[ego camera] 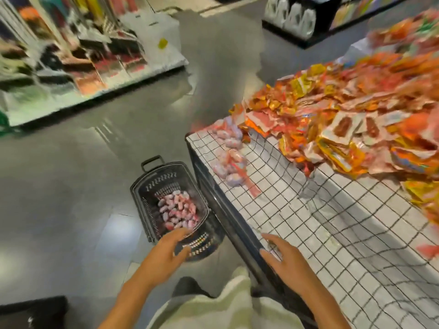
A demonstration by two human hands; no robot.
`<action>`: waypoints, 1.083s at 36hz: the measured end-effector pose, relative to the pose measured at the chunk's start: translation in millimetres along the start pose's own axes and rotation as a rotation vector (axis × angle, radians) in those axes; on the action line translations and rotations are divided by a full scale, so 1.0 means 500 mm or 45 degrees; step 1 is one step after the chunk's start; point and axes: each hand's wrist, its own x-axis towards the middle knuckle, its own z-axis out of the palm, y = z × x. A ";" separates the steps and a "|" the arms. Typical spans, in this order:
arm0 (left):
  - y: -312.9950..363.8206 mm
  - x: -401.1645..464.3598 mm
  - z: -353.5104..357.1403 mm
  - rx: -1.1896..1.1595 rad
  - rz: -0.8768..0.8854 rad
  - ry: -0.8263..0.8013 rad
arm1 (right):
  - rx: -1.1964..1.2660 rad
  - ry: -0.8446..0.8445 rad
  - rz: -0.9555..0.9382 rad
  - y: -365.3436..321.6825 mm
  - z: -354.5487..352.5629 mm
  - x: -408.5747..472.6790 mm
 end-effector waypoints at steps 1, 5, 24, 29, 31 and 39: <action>0.007 0.019 -0.011 -0.010 -0.006 0.014 | -0.011 -0.014 -0.028 -0.010 -0.010 0.026; 0.029 0.088 -0.047 -0.025 0.018 0.023 | -0.039 -0.038 -0.050 -0.048 -0.044 0.115; -0.055 0.450 -0.221 0.119 0.369 -0.238 | 0.439 0.367 0.201 -0.221 0.079 0.377; -0.092 0.535 -0.267 0.240 0.468 -0.262 | 0.331 0.669 0.145 -0.276 0.086 0.446; -0.103 0.562 -0.277 0.263 0.491 -0.295 | 0.335 0.730 0.179 -0.289 0.088 0.470; -0.093 0.636 -0.281 0.179 0.515 -0.330 | 0.348 0.841 0.196 -0.304 0.104 0.536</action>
